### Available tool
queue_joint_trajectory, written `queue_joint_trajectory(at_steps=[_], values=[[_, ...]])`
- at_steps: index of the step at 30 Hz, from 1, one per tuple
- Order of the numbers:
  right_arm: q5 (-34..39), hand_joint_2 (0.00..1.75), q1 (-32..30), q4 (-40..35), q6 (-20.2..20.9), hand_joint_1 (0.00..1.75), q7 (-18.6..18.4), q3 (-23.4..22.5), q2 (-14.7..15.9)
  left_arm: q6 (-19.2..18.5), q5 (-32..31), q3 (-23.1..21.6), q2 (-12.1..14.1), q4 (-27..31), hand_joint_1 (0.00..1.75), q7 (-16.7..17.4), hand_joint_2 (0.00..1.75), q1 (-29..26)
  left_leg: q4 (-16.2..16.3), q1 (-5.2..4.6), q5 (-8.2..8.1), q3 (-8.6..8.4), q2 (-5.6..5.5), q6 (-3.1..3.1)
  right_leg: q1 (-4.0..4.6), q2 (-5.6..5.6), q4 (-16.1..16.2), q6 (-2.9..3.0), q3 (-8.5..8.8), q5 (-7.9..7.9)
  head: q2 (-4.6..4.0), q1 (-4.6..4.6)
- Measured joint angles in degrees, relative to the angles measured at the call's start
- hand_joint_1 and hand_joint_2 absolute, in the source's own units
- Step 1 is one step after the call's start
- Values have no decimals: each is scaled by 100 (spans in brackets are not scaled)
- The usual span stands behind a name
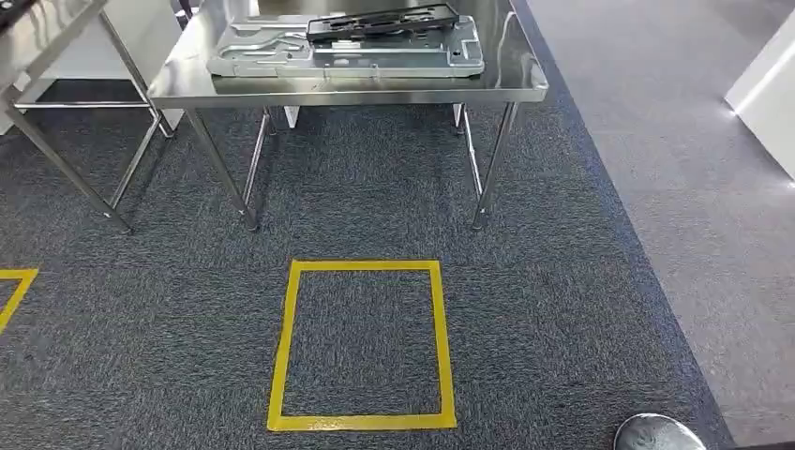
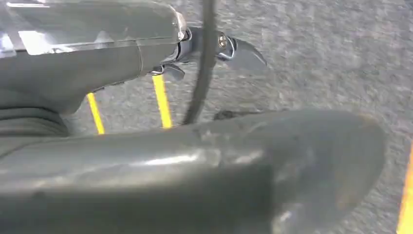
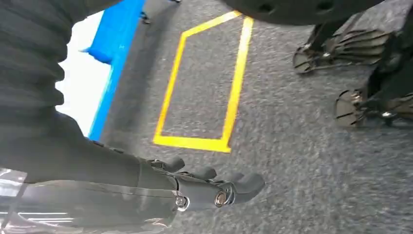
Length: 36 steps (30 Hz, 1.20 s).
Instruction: Take the parts from the cabinet and place them on the table.
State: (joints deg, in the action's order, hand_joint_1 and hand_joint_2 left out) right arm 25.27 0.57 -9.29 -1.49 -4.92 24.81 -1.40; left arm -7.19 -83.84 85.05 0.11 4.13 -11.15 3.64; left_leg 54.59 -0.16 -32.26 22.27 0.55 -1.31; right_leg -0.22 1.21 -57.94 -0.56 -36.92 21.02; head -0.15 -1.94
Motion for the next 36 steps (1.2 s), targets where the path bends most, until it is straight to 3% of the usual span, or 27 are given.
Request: queue_joint_trajectory(at_steps=[1,2,4,5,6,7,9,10,12,13,15,16,17,18,20,21,22,24,25,26,27,29,30,31,32,35,36], values=[[15,175,-6,13,7,0,9,-6,0,-9,-2,-4,-4,0,0,4,0,-16,-16,43,107,66,33,-34,-28,-29,-21,-31,-38,50,0,0],[30,175,-8,13,11,0,4,-15,0,-15,0,-7,-9,0,0,16,0,-14,-15,35,179,148,53,-69,-38,-61,-155,-53,-114,359,0,2],[57,175,-40,15,11,0,-4,-46,-24,-26,15,-7,-9,0,0,31,0,-26,-3,21,349,359,52,-141,-44,-69,-919,-81,-278,1242,0,0],[57,175,-50,17,13,0,-4,-55,-53,-39,24,-7,-9,0,0,35,0,-30,7,10,432,471,51,-145,-47,-76,-1329,-97,-328,1450,0,0],[57,175,-51,24,9,0,-4,-66,-74,-46,26,-7,-9,0,0,35,0,-32,37,3,503,596,57,-139,-47,-81,-1617,-109,-333,1434,0,0],[57,175,-48,28,9,0,-4,-79,-98,-55,26,-7,-9,0,0,35,0,-30,85,-2,572,729,59,-128,-48,-83,-1743,-112,-265,1224,0,0],[57,175,-44,28,9,0,-4,-85,-98,-63,42,-9,-9,0,0,37,0,-20,207,-5,673,1001,79,-98,-51,-87,-1408,-88,169,730,0,0],[68,175,-40,28,9,0,-13,-85,-98,-83,81,-7,-9,0,0,37,175,-17,264,-6,704,1116,76,-78,-49,-87,-1001,-60,522,715,0,0],[94,175,-35,31,9,0,-46,-92,-98,-127,171,-7,-24,0,0,24,175,-17,407,-34,746,1254,71,-35,3,-90,148,20,1369,1197,0,0],[103,175,-34,35,7,0,-48,-100,-98,-136,171,-4,-26,0,0,43,175,-22,439,-35,798,1287,81,12,10,-84,201,70,1357,1289,0,-2],[116,175,-59,37,11,0,-57,-118,-98,-140,144,-7,-30,0,0,160,175,-23,405,-17,906,1309,83,85,28,-92,189,152,1297,1208,0,0],[118,175,-73,46,11,0,-63,-122,-96,-151,118,-7,-30,0,0,201,175,-34,446,2,903,1336,67,120,-19,-73,231,209,1260,1109,0,2],[122,175,-58,46,11,0,-68,-122,-72,-162,107,-9,-37,0,0,232,175,-56,545,18,720,1391,32,158,-14,-63,231,243,1218,1069,0,-2],[122,175,-58,46,11,0,-76,-125,-35,-175,105,-9,-39,0,0,238,175,-70,849,35,370,1492,6,190,-14,-53,228,283,1161,1016,0,-2],[127,175,-64,46,13,0,-91,-127,-31,-173,105,-9,-39,0,0,238,175,-70,1668,58,-145,1734,2,249,-4,-43,216,282,1043,934,0,-2],[147,175,-68,50,15,0,-109,-127,-26,-175,105,-9,-39,0,0,245,175,-75,1997,70,-242,1809,1,270,0,-38,203,274,982,898,0,0],[173,175,-67,50,22,0,-129,-140,-24,-177,125,-15,-41,0,0,278,175,-101,2109,81,-193,1779,1,282,1,-23,188,268,927,867,0,-2],[175,175,-60,4,28,0,-160,-238,-24,-175,311,-221,-39,0,0,324,175,-186,1545,87,130,1326,1,270,-7,-27,146,242,853,837,0,-2],[140,0,-55,-37,37,0,-160,-284,-24,-173,447,-379,-39,0,0,343,0,-243,949,87,330,934,1,245,-13,-38,119,228,827,829,0,-2],[112,0,-39,-79,42,0,-157,-319,-24,-160,555,-495,-39,0,0,345,0,-275,446,85,383,627,0,212,-13,-41,93,217,816,824,0,-2],[81,0,-36,-103,41,0,-151,-341,-24,-146,639,-575,-39,0,0,356,0,-280,248,70,266,509,-2,181,7,-38,83,187,773,816,0,-2],[-6,0,-14,-142,44,0,-133,-419,-24,-103,913,-833,-39,0,0,382,0,-338,223,30,318,602,-1,111,9,-30,70,109,766,783,0,-2],[-48,0,-4,-173,44,0,-116,-448,-24,-85,1026,-908,-39,2,0,396,0,-368,187,47,342,595,-2,118,33,-28,63,103,762,813,0,-2],[-85,0,-4,-192,44,0,-109,-485,-24,-72,1184,-1056,-41,4,0,407,0,-392,183,56,348,595,4,131,41,-41,90,266,765,838,0,2],[-122,0,-7,-214,44,0,-107,-524,-24,-70,1265,-1134,-39,11,0,424,0,-415,181,45,352,597,2,122,40,-29,85,328,762,818,0,-2],[-278,0,-47,-265,44,0,-87,-645,-31,-22,1710,-1557,-39,90,0,457,0,-466,189,19,369,614,3,82,7,-33,115,149,762,744,0,0],[-321,0,-64,-286,46,0,-66,-686,-39,4,1848,-1701,-39,120,0,470,0,-473,190,14,374,620,3,75,5,-36,122,131,759,729,0,0]])
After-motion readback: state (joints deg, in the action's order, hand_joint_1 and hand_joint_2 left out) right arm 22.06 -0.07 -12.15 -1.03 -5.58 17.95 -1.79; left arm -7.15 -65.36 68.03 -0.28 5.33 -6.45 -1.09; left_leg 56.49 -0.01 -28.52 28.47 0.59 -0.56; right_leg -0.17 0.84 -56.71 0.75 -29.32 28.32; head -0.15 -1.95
